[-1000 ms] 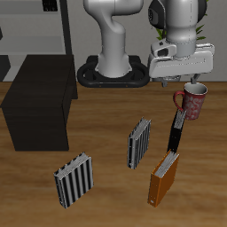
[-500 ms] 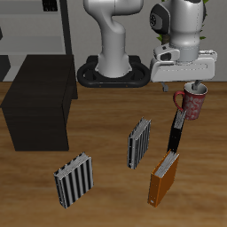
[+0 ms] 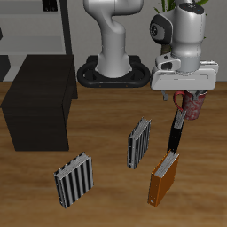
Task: Place the black book flat on top of the shelf
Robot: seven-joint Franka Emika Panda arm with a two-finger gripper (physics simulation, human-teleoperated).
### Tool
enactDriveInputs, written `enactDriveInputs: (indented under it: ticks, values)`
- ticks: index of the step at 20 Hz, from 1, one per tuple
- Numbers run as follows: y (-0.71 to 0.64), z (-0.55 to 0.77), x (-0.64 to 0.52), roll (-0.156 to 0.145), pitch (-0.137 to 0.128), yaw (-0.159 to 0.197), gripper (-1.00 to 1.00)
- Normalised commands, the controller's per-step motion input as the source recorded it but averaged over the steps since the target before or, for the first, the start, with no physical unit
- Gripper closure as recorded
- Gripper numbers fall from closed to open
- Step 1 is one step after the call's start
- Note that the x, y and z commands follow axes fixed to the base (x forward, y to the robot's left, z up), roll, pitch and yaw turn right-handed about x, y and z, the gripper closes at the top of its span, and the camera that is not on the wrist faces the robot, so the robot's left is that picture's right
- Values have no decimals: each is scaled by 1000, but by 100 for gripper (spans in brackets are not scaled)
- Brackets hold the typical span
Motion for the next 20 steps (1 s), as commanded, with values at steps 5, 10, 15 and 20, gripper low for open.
enactDriveInputs:
  ticks: [5,10,15,20]
  values:
    - [76,-242,35,-9,15,-19,-100]
    - [-33,-241,36,-15,38,-32,-100]
    - [22,-227,13,4,26,-7,-100]
    - [-32,-210,64,-11,25,-4,-100]
